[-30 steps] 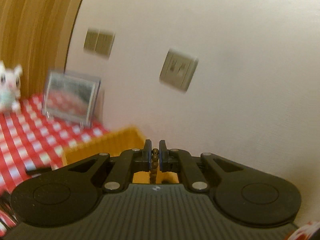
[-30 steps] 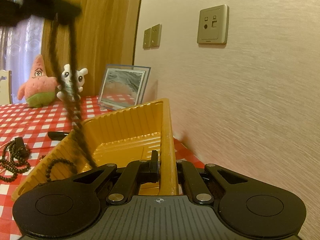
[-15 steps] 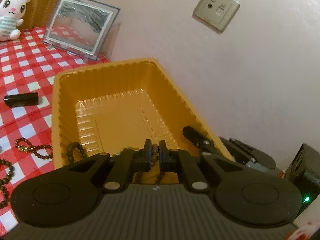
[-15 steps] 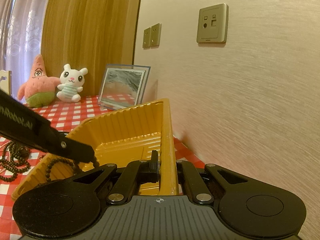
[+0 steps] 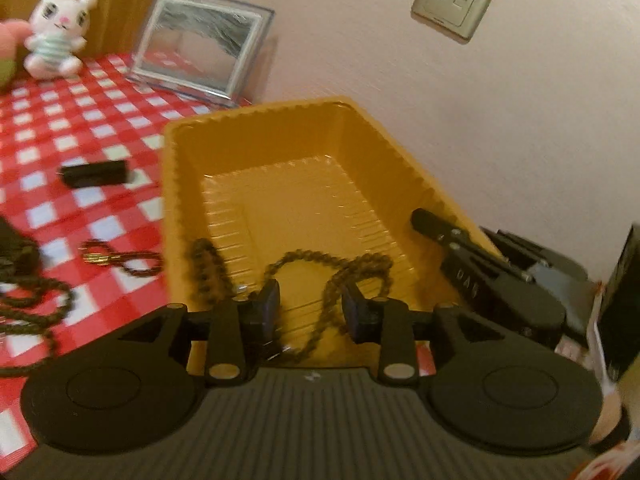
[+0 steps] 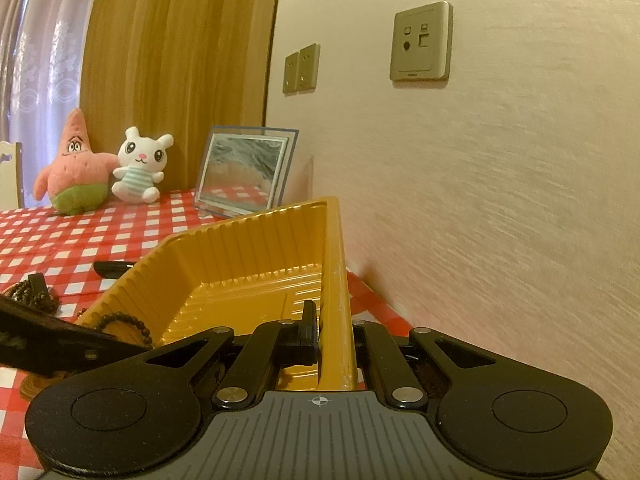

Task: Organize jewelry
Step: 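Grasp the red bead bracelet on the cloth with the left gripper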

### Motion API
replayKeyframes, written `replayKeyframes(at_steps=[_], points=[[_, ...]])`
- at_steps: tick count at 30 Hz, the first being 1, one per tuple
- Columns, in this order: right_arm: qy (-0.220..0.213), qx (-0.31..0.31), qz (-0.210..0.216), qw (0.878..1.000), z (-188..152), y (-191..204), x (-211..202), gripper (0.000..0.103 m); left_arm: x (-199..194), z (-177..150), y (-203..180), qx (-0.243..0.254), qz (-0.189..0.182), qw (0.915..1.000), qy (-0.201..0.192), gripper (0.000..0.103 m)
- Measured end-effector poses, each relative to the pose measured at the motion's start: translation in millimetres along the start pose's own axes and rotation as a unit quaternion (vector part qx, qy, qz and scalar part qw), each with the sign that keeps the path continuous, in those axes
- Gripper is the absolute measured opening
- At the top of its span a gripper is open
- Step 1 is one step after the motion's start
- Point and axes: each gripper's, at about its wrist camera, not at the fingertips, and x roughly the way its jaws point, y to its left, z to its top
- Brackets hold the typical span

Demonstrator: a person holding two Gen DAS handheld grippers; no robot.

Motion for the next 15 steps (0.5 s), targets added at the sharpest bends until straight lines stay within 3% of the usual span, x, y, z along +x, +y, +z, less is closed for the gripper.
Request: replayKeyframes(at_steps=[8, 15], points=[[-0.001, 0.003, -0.021, 1.000, -1, -6, 4, 0.003, -40, -19, 35, 0.008, 0.081, 0.9958, -0.041, 0.030], [-0.008, 0.014, -0.040, 0.999, -3, -13, 5, 0.004, -38, -24, 59, 0.035, 0.138, 0.9888, -0.045, 0.029]])
